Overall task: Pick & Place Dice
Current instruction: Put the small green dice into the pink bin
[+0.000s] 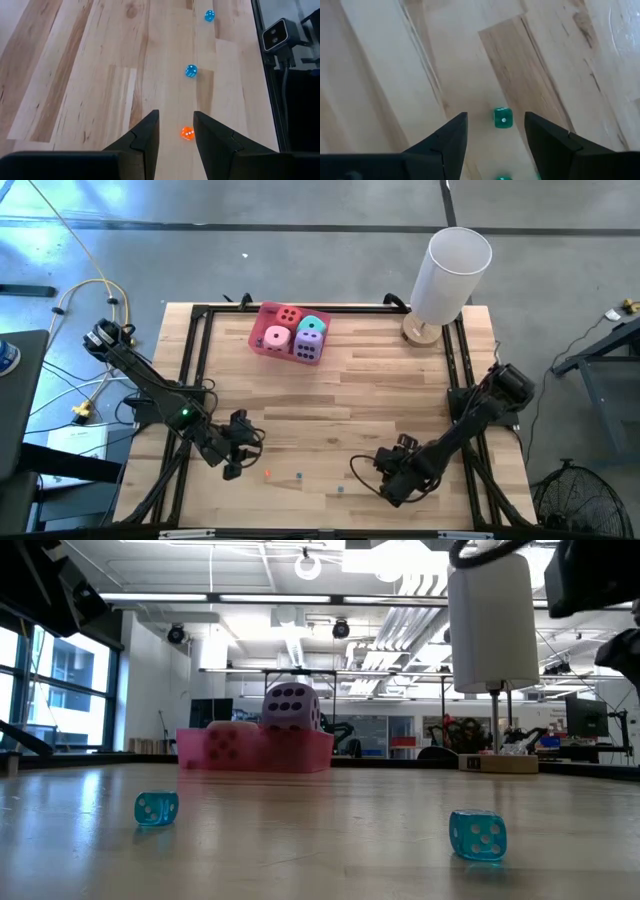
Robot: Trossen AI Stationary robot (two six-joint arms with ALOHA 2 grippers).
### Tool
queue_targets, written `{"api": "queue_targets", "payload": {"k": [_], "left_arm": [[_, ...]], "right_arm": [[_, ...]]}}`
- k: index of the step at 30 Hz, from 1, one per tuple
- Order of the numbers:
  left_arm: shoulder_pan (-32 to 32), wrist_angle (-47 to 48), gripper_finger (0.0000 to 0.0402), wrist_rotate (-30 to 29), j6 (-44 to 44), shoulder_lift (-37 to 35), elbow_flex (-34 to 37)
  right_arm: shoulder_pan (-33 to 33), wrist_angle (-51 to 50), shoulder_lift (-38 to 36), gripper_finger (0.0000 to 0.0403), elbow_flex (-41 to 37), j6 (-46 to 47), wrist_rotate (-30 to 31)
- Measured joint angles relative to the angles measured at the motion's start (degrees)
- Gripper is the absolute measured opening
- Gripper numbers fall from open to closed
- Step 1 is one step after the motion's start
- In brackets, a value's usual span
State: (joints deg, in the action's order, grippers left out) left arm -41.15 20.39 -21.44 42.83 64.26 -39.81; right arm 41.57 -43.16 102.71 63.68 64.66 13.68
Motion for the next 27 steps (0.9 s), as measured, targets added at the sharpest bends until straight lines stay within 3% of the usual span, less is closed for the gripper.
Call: {"api": "queue_targets", "payload": {"k": [11, 18, 22, 27], "left_arm": [[-0.02, -0.11, 0.0116, 0.00, -0.33, -0.01, 0.00], [-0.01, -0.43, 0.0116, -0.10, -0.96, 0.12, 0.00], [-0.02, -1.09, 0.0116, -0.16, -0.96, 1.36, 0.00], [-0.02, -1.38, 0.0116, 0.08, -0.94, 4.28, 0.00]], "right_arm": [[-0.68, -0.17, 4.49, 0.0188, 0.21, 3.34, -0.72], [-3.52, -0.66, 5.24, 0.0183, 0.31, 8.94, -6.79], [-4.55, -0.76, 5.31, 0.0143, 0.26, 8.40, -7.14], [-4.90, 0.00, 5.37, 0.0063, 0.22, 5.63, -6.47]]}}
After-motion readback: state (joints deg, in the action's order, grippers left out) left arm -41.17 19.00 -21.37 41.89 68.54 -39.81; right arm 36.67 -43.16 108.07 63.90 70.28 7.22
